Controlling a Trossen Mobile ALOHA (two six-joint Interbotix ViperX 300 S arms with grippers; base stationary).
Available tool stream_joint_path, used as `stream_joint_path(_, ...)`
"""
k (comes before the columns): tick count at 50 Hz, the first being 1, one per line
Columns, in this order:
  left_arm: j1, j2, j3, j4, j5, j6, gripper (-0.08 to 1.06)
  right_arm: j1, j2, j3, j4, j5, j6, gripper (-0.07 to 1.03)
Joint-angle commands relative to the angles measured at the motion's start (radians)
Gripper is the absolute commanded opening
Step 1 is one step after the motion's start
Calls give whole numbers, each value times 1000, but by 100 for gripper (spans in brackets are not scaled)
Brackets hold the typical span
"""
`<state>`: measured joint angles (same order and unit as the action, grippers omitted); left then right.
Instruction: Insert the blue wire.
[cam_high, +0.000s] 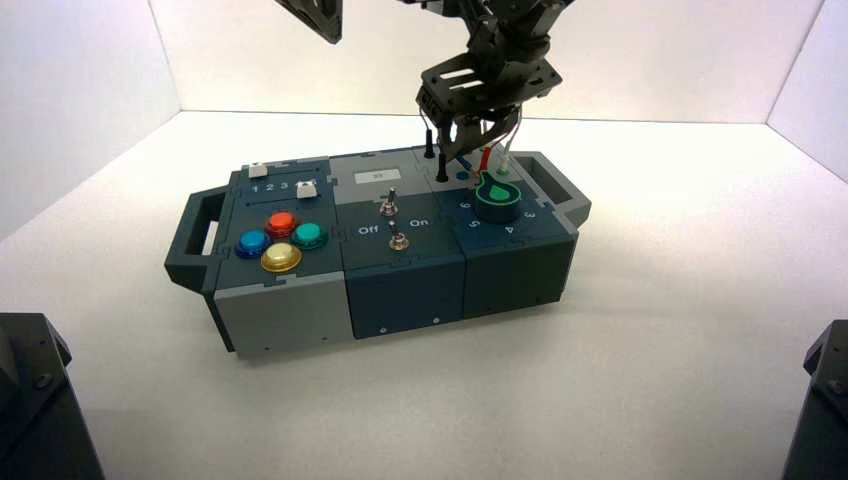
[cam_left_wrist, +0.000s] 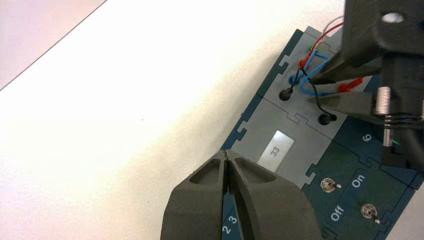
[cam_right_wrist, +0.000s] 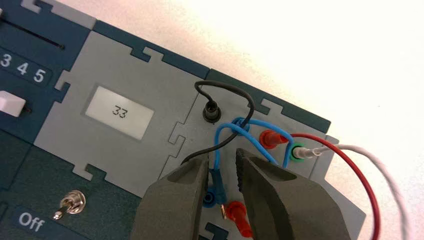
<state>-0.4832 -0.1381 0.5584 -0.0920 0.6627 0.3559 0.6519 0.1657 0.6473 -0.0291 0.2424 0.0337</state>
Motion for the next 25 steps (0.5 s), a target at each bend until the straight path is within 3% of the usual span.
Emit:
stream_joint_path(1, 15, -38, -6, 2, -9, 8, -3, 6, -3, -25, -11, -9, -2, 31)
stream_joint_path(8, 20, -44, 2, 2, -11, 9, -3, 6, -2, -25, -12, -9, -2, 27)
stream_joint_path(20, 23, -55, 11, 2, -15, 9, -3, 2, -2, -25, -23, -9, -2, 1)
stream_joint_path(25, 23, -57, 11, 0, -15, 11, -3, 2, 0, -25, -25, -9, 0, -2)
